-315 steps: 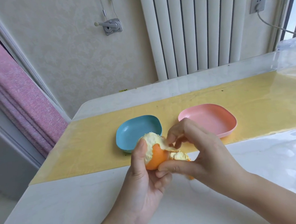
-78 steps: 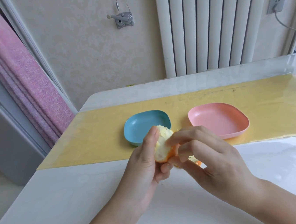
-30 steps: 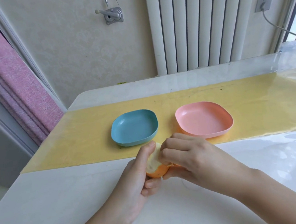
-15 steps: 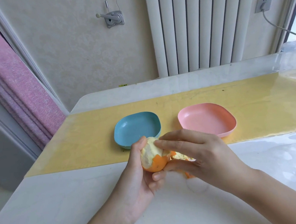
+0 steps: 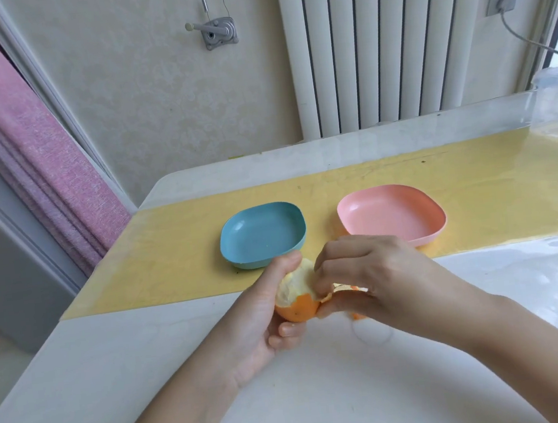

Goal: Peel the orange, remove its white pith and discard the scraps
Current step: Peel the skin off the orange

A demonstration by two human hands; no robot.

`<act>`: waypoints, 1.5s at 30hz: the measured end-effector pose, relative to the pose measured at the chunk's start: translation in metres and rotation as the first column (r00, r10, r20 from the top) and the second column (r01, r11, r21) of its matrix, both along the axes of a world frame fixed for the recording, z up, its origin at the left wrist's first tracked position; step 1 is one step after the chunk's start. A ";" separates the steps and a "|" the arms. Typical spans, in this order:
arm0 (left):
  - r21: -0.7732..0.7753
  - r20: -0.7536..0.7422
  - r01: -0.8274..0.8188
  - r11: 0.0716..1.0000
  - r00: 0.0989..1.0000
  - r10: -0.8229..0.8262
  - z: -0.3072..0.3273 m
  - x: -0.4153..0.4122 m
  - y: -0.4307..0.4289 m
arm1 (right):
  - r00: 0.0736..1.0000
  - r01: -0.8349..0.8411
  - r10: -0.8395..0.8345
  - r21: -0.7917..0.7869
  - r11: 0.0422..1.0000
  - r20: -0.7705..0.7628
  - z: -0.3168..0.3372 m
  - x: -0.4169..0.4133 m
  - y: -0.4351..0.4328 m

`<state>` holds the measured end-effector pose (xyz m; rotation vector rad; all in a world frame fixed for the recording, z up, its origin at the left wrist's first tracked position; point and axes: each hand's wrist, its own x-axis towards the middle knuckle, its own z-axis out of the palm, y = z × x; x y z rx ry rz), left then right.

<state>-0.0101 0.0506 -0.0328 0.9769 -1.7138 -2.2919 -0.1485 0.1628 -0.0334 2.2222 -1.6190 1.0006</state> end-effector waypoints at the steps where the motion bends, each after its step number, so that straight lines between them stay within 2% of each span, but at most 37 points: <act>1: 0.010 -0.006 0.008 1.000 1.000 -0.008 0.001 0.000 -0.001 | 1.000 0.001 -0.001 -0.010 1.000 -0.016 0.000 0.002 0.000; 5: 0.189 -0.091 0.015 0.982 0.996 0.002 0.002 -0.001 -0.007 | 0.999 0.027 -0.023 -0.104 0.994 0.034 0.000 0.007 0.000; 8: 0.397 -0.198 0.061 0.916 0.980 0.021 0.002 -0.002 -0.006 | 0.945 0.047 0.014 -0.177 0.983 0.327 0.002 0.013 0.000; 9: 0.442 -0.230 0.083 0.893 0.973 0.024 0.002 -0.002 -0.005 | 0.881 0.048 0.039 -0.171 0.984 0.471 0.002 0.016 0.000; 10: 0.467 -0.258 0.105 0.878 0.966 0.021 0.001 -0.002 -0.004 | 0.771 0.029 0.073 -0.150 0.988 0.633 0.003 0.019 -0.001; 11: 0.479 -0.282 0.132 0.868 0.959 0.010 0.000 -0.002 -0.004 | 0.601 -0.017 0.117 -0.133 0.991 0.791 0.004 0.021 -0.002; 13: 0.491 -0.343 0.212 0.845 0.939 -0.036 -0.002 -0.002 -0.006 | 0.275 -0.103 0.130 -0.105 0.989 0.953 0.001 0.022 -0.005; 14: 0.490 -0.361 0.242 0.838 0.931 -0.057 -0.003 -0.001 -0.006 | 0.190 -0.122 0.109 -0.087 0.989 0.976 -0.002 0.022 -0.007; 16: 0.470 -0.377 0.274 0.839 0.922 -0.090 -0.006 -0.001 -0.009 | 0.086 -0.130 0.098 -0.086 0.988 0.991 -0.004 0.020 -0.010; 18: 0.427 -0.387 0.295 0.854 0.914 -0.122 -0.006 0.000 -0.011 | -0.037 -0.058 0.127 -0.129 0.990 0.991 -0.002 0.011 -0.011; 19: 0.395 -0.393 0.300 0.868 0.909 -0.135 -0.006 0.000 -0.012 | -0.038 0.003 0.117 -0.117 0.993 0.992 0.001 0.005 -0.009; 20: 0.360 -0.402 0.296 0.885 0.905 -0.139 -0.005 0.000 -0.012 | 0.047 0.075 0.081 -0.084 0.994 0.996 0.005 -0.003 -0.006; 21: 0.331 -0.412 0.273 0.903 0.903 -0.122 -0.005 -0.001 -0.012 | 0.216 0.146 0.001 -0.033 0.989 0.976 0.010 -0.010 -0.001; 22: 0.316 -0.420 0.234 0.919 0.904 -0.086 -0.005 -0.002 -0.012 | 0.425 0.209 -0.103 0.013 0.978 0.899 0.013 -0.015 0.003; 23: 0.304 -0.430 0.192 0.933 0.902 -0.045 -0.006 -0.003 -0.012 | 0.613 0.265 -0.207 0.047 0.963 0.762 0.015 -0.018 0.006; 24: 0.283 -0.439 0.157 0.946 0.898 -0.018 -0.007 -0.005 -0.012 | 0.744 0.303 -0.285 0.075 0.950 0.604 0.015 -0.019 0.008; 26: 0.213 -0.452 0.112 0.971 0.892 -0.004 -0.010 -0.007 -0.013 | 0.872 0.332 -0.360 0.139 0.933 0.331 0.010 -0.019 0.008; 27: 0.177 -0.457 0.100 0.979 0.889 -0.008 -0.011 -0.007 -0.014 | 0.894 0.342 -0.378 0.180 0.922 0.239 0.006 -0.017 0.006; 29: 0.119 -0.456 0.072 0.990 0.890 -0.010 -0.012 -0.007 -0.014 | 0.903 0.354 -0.400 0.256 0.900 0.157 0.000 -0.016 0.003; 33: 0.022 -0.455 0.022 1.000 0.890 -0.010 -0.014 -0.005 -0.016 | 0.897 0.344 -0.411 0.322 0.882 0.165 -0.004 -0.016 0.001; 36: 0.052 -0.442 -0.013 0.999 0.896 0.035 -0.014 -0.006 -0.017 | 0.905 0.339 -0.400 0.325 0.883 0.145 -0.006 -0.017 0.000; 40: 0.098 -0.450 -0.031 0.995 0.890 0.072 -0.013 -0.008 -0.017 | 0.909 0.325 -0.365 0.203 0.923 0.203 -0.007 -0.015 -0.003; 43: 0.019 -0.470 -0.025 1.000 0.882 0.031 -0.012 -0.007 -0.014 | 0.911 0.231 -0.250 0.097 0.968 0.328 -0.003 -0.013 -0.001; 45: -0.036 -0.463 -0.016 0.999 0.886 -0.003 -0.011 -0.006 -0.012 | 0.925 0.157 -0.168 0.060 0.986 0.342 -0.002 -0.009 0.000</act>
